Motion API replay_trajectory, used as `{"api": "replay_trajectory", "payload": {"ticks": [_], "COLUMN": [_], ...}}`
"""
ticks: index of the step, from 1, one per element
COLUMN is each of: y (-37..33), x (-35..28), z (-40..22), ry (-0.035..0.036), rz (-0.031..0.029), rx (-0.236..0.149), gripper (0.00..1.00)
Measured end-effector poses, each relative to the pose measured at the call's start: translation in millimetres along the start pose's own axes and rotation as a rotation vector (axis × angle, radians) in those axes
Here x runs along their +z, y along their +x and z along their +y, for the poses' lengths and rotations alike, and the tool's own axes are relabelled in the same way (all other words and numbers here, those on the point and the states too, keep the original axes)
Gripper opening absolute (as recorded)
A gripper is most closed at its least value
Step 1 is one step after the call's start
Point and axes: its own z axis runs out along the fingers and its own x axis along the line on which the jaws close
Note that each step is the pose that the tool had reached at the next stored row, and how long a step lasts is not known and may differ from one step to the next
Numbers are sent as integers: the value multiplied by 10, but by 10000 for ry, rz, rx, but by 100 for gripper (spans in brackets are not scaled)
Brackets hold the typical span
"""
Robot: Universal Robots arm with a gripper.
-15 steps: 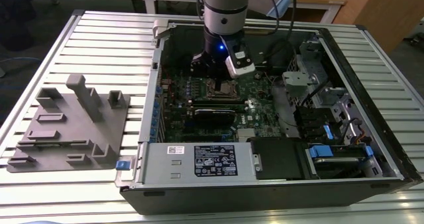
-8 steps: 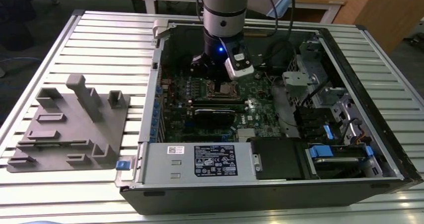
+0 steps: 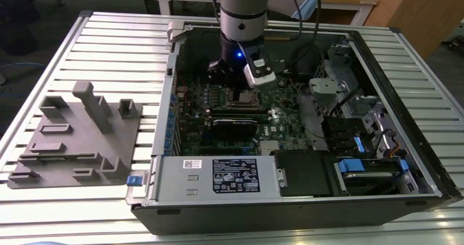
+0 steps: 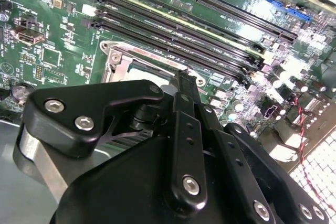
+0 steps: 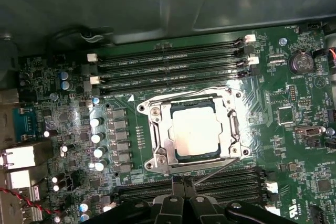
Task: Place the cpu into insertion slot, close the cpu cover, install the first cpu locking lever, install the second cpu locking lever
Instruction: 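Install the second cpu locking lever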
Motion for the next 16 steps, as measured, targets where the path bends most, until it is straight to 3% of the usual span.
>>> {"api": "replay_trajectory", "payload": {"ticks": [16], "y": [41], "x": [56], "z": [-60], "ry": [6], "rz": [-5], "rx": [-1], "gripper": [11]}}
